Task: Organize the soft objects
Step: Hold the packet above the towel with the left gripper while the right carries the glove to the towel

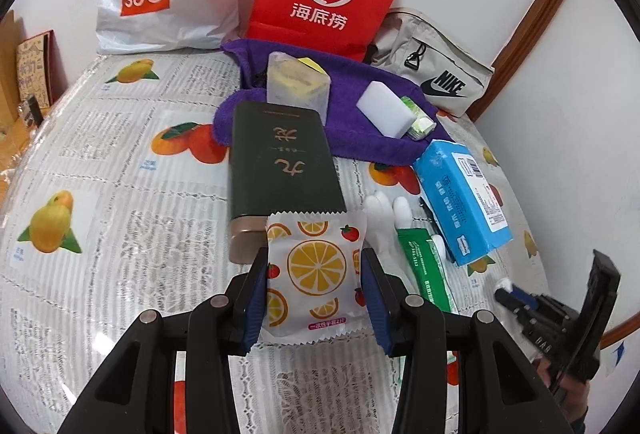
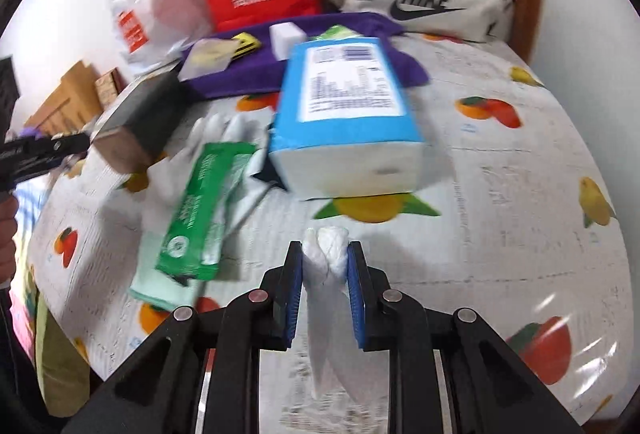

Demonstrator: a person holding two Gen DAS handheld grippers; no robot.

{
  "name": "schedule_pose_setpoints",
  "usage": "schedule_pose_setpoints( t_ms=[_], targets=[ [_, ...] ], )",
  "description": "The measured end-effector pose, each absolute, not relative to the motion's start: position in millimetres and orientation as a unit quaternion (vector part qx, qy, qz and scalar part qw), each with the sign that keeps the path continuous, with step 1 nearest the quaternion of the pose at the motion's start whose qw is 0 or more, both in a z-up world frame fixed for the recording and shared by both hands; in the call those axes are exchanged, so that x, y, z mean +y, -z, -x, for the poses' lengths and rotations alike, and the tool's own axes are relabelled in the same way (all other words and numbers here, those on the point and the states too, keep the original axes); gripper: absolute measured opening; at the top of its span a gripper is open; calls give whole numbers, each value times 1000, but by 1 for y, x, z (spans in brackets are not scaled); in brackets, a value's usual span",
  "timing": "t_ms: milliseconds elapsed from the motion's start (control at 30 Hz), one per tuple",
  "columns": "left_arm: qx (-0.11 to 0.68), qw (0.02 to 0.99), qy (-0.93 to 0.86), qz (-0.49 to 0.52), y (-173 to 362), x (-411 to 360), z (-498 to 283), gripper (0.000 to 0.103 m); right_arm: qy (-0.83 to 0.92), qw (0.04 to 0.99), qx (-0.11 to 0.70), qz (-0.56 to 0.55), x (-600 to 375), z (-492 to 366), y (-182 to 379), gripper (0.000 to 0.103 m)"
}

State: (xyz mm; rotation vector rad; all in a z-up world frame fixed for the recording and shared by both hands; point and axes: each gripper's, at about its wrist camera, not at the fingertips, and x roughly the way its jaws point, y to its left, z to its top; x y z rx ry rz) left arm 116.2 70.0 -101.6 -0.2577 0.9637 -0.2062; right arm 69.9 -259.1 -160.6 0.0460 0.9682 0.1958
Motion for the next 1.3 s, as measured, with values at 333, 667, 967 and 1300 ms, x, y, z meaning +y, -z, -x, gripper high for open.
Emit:
schedule_pose_setpoints(
  t_ms=[333,667,967,1300],
  targets=[
    [440,886,80,118,72,74,-126,42,-130,903,408,-29,-261,-97,105,22],
    [424,898,72,95,44,63,-162,42,-155,918,366,-17,-246,-159,58,22],
    [425,899,60,87,43,60,-215,42,-157,919,362,-16,-245,-214,52,22],
    [444,891,54,82,65,53,-269,43,-155,911,382,-12,-248,-276,72,22]
  ],
)
